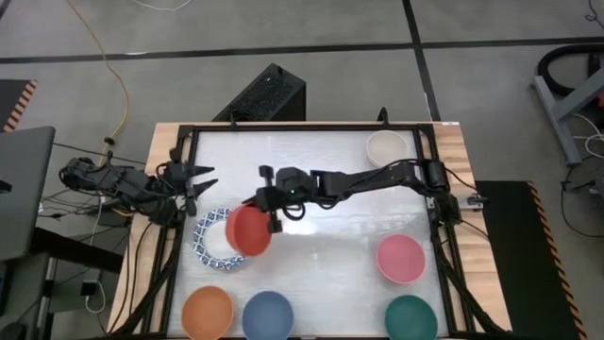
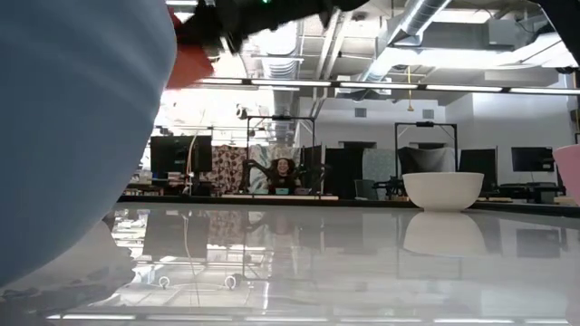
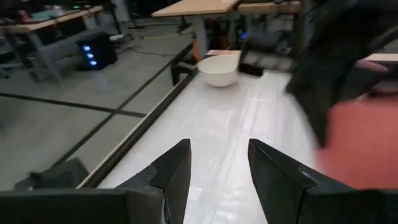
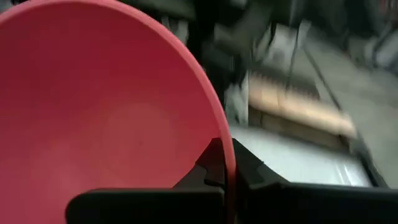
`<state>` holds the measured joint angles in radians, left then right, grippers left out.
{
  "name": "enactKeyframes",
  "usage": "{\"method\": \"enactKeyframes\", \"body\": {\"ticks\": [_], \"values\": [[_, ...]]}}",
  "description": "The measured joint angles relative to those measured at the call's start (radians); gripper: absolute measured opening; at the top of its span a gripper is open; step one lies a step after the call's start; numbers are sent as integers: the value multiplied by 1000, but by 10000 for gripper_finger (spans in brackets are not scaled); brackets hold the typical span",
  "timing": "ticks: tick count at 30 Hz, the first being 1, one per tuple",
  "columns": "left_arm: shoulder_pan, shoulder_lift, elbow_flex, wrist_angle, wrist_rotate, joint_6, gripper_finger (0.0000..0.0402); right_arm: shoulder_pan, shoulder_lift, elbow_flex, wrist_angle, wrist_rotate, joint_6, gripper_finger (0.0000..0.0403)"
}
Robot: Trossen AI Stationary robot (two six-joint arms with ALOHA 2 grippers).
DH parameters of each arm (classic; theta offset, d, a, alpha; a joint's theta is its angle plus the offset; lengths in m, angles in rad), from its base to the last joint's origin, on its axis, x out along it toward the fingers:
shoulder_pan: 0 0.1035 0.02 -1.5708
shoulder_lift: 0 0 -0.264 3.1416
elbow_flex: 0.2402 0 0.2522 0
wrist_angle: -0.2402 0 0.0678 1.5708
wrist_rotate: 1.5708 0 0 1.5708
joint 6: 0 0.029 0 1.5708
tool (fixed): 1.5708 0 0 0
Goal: Nest bowls inside each other
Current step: Stack the orange bowl into the blue patterned bowl
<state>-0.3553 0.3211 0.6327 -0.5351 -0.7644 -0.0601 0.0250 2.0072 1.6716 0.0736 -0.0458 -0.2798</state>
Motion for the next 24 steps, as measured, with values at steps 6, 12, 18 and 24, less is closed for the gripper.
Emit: {"method": "enactKeyframes", "body": {"ticks": [6, 12, 18, 24], "values": [[0, -25, 0, -19, -8, -9, 151, -24, 152, 168, 87, -142, 46, 12], [0, -43, 0, -42, 3, -16, 151, -23, 335, 441, -85, -199, 44, 12], [0, -49, 0, -63, -3, -23, 151, -42, 522, 683, -254, -219, 46, 12], [0, -53, 0, -89, -9, -37, 151, -75, 530, 661, -265, -225, 108, 13]]}}
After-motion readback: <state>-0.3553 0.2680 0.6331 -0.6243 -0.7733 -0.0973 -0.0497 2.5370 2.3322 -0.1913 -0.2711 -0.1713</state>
